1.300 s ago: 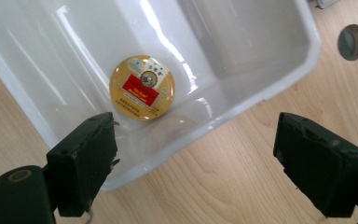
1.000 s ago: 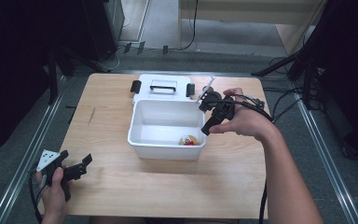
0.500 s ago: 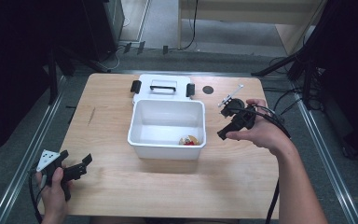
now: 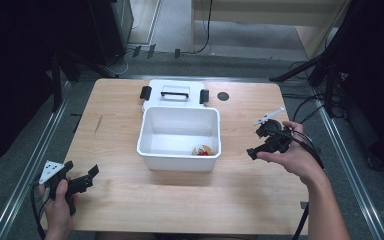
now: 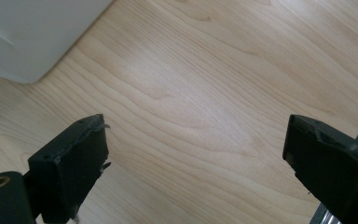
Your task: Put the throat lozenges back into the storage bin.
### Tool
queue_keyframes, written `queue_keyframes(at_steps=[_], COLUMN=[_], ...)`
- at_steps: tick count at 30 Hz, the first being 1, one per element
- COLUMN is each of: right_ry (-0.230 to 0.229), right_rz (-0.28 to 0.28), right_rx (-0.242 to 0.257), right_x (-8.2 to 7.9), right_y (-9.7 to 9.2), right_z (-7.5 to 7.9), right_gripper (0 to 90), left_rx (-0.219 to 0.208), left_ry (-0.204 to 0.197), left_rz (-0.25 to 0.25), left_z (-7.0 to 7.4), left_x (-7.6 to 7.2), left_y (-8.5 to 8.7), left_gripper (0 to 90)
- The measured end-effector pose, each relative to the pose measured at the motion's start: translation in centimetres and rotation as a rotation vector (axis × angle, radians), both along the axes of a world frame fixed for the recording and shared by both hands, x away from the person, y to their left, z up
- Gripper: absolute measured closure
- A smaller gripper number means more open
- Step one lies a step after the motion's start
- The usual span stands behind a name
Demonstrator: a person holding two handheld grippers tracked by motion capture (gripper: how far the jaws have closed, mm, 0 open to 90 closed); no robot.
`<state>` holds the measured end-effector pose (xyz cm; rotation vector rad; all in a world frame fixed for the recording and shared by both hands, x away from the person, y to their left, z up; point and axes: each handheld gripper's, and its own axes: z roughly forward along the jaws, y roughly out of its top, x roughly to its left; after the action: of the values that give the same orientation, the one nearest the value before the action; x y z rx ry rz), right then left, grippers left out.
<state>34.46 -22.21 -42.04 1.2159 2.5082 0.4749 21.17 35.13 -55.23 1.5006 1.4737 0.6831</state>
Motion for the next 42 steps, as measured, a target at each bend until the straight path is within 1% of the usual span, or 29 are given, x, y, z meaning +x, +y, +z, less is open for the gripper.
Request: queue_keyframes(at_steps=[3,4,9,14,16,19,21,25,27,28,30,32,38,39,42], right_ry=[-0.019,-0.025,-0.042,-0.089,-0.109,-0.133,-0.145,-0.171,-0.179,-0.191,-0.207,-0.233,-0.297,-0.301,-0.322], right_rz=[-0.012,-0.027,-0.057,-0.092,-0.112,-0.127,-0.132,-0.161,-0.174,-0.18,-0.196,-0.213,-0.249,-0.255,-0.297], right_rx=[0.014,0.023,0.059,0.1,0.117,0.14,0.162,0.198,0.216,0.223,0.249,0.275,0.331,0.339,0.365], right_x=[-0.6,-0.9,-1.9,-3.1,-3.6,-4.3,-4.8,-5.6,-6.1,-6.3,-6.8,-7.3,-9.0,-9.1,-9.8], right_y=[-1.0,-1.4,-3.1,-4.8,-5.3,-5.9,-6.3,-7.1,-7.5,-7.7,-8.1,-8.6,-9.8,-10.0,-10.9], right_z=[-0.7,-1.0,-2.6,-4.2,-4.8,-5.8,-6.5,-7.8,-8.4,-8.6,-9.1,-9.7,-11.1,-11.3,-11.8], right_gripper=[5.8,5.6,2.6,2.6,2.6,2.6,2.6,2.6,2.6,2.6,2.6,2.7,3.1,3.1,3.1], left_rx=[0.0,0.0,-0.002,0.001,0.0,0.0,0.001,0.001,0.0,-0.001,0.0,-0.002,0.0,-0.002,-0.006], left_ry=[0.0,0.0,-0.001,0.001,0.001,-0.001,0.0,0.001,0.002,0.001,0.002,0.0,0.0,-0.001,-0.004], left_rz=[-0.004,-0.004,-0.002,-0.002,-0.002,-0.002,-0.002,-0.006,-0.006,-0.005,-0.004,-0.003,-0.004,-0.002,0.002], left_z=[0.0,0.0,0.0,0.0,0.0,0.0,0.0,0.0,0.0,0.0,0.0,0.0,0.0,0.0,0.0], left_x=[0.0,0.0,0.0,0.0,0.0,0.0,-0.1,-0.1,-0.1,-0.1,-0.1,-0.1,-0.1,-0.1,-0.1], left_y=[0.0,0.0,0.0,0.0,0.0,0.0,0.0,0.0,0.0,0.0,0.0,-0.1,-0.1,-0.1,-0.1], left_gripper=[0.0,0.0,0.0,0.0,0.0,0.0,0.0,0.0,0.0,0.0,0.0,0.0,0.0,0.0,0.0])
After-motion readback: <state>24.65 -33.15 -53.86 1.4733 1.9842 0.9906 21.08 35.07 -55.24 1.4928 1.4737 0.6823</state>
